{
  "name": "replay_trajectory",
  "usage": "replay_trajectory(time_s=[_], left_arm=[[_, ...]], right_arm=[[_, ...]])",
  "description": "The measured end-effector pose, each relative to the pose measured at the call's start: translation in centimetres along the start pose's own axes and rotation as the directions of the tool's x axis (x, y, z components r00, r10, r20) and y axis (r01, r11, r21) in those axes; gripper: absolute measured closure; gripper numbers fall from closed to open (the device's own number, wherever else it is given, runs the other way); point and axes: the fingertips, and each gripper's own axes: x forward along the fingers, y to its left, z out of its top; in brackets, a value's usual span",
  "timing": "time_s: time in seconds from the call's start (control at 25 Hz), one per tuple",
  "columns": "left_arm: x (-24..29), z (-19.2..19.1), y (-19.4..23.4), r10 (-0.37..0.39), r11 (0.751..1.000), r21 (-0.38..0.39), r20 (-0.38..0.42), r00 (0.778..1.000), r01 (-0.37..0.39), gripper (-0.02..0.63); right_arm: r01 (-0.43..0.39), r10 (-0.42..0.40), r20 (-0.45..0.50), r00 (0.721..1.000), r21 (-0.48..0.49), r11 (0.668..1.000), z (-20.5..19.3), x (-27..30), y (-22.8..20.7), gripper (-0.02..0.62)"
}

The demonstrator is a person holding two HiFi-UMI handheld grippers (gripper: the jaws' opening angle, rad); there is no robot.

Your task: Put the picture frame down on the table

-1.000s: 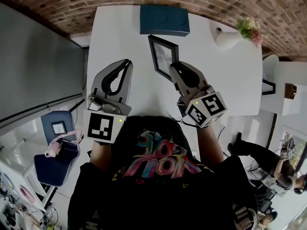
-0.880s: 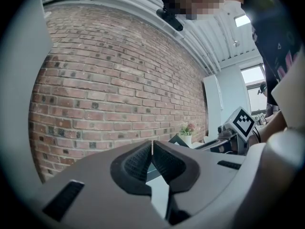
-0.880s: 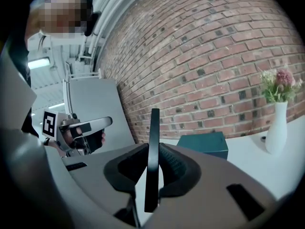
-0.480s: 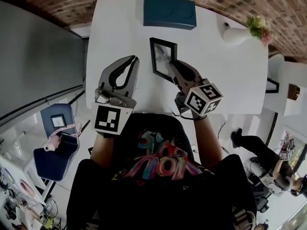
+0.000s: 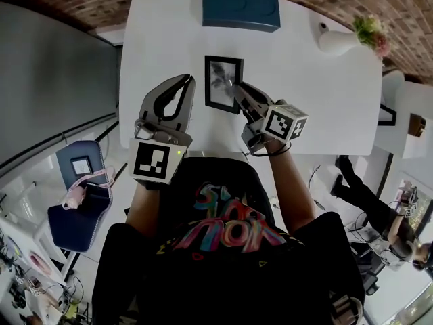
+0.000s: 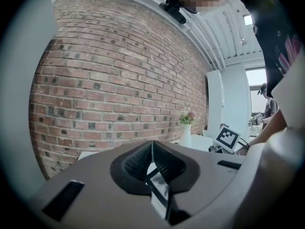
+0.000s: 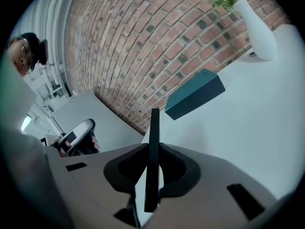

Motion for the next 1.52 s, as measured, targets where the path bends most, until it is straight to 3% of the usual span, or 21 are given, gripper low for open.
replay_trajectory(time_s=[0.6, 0.96, 1.2, 1.52], left_arm=[[-0.7, -1.5, -0.2, 0.014, 0.999, -0.028, -0.027, 1.000, -0.015, 0.575], [-0.9, -2.3, -0.8, -0.006, 0.999, -0.036, -0.047, 0.999, 0.004, 0.575], [-0.7, -2.5, -0.9, -0.019, 0.999, -0.043, -0.056, 0.998, 0.017, 0.575], [-0.8, -2.4, -0.8, -0.014, 0.999, -0.045, -0.053, 0.998, 0.012, 0.575]], right_arm=[[-0.004, 0.015, -0.060, 0.998, 0.181, 0.983, -3.6, 1.3, -3.3, 0.499], [0.082, -0.058, -0.096, 0.994, 0.263, 0.961, -5.1, 1.4, -6.1, 0.472], [0.117, -0.094, -0.095, 0.991, 0.262, 0.958, -5.2, 1.3, -6.4, 0.403], [0.176, -0.159, -0.097, 0.982, 0.203, 0.963, -5.1, 1.2, -6.9, 0.357]])
